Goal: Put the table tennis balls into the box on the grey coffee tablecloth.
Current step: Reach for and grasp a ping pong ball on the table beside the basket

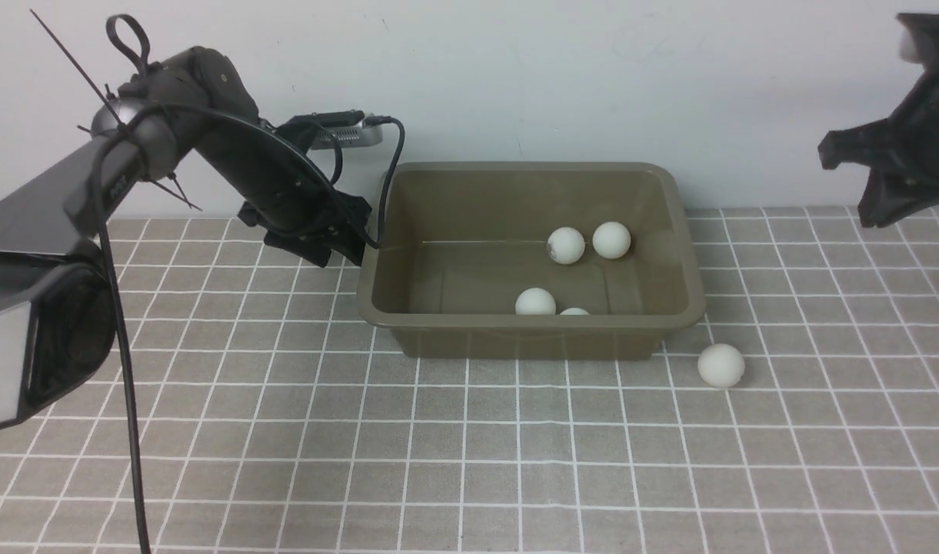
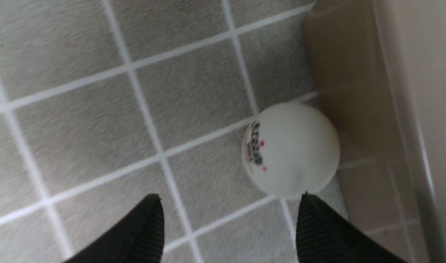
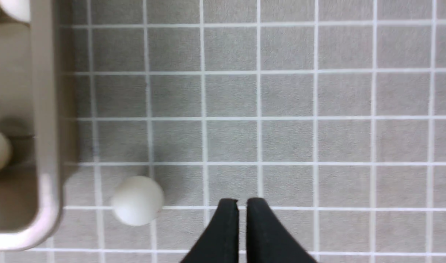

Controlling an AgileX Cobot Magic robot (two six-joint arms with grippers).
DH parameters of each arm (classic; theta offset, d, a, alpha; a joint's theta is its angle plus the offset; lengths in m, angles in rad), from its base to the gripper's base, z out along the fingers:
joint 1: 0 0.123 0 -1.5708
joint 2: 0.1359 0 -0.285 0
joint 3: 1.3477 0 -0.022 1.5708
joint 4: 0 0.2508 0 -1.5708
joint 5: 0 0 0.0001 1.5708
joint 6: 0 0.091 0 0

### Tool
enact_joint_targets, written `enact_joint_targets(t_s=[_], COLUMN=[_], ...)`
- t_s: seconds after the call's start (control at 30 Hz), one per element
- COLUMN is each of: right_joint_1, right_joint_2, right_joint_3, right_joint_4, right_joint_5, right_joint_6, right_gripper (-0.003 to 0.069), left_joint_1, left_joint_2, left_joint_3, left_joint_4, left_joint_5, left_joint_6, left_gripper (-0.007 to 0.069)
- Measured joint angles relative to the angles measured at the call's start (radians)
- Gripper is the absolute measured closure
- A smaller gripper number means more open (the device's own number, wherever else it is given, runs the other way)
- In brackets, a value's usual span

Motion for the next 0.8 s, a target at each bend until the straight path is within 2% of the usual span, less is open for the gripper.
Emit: enact_joint_targets(t_s=[0.23,0.6,0.7,0.77,0.8], right_joint_1=[-0.004,-0.004,-0.004,-0.004,-0.004], right_joint_2=[-0.011,-0.011,-0.011,-0.011,-0.011], right_joint_3=[0.000,0.000,0.001,0.001,0.001], right_joint_4=[0.027,0.027,0.027,0.027,0.027], right_joint_5=[-0.001,-0.001,-0.001,-0.001,-0.001], right_joint_6=[-0.003,-0.004,-0.004,-0.004,-0.004], right_gripper=[0.0673,0.0672,0.0672,0.0673,0.0673], left_joint_1=[0.000,-0.020,-0.023,-0.023,-0.023], left_joint_2=[0.014,0.055,0.060,0.060,0.060], left_joint_3=[0.000,-0.001,-0.001,-0.001,-0.003], left_joint_4=[-0.099,-0.146,-0.121,-0.105,-0.097], left_joint_5=[-0.056,-0.074,-0.078,-0.075,-0.071], left_joint_6=[0.013,0.029,0.031,0.031,0.031], left_gripper=[0.0187,0.0186,0.0215,0.0274,0.0276])
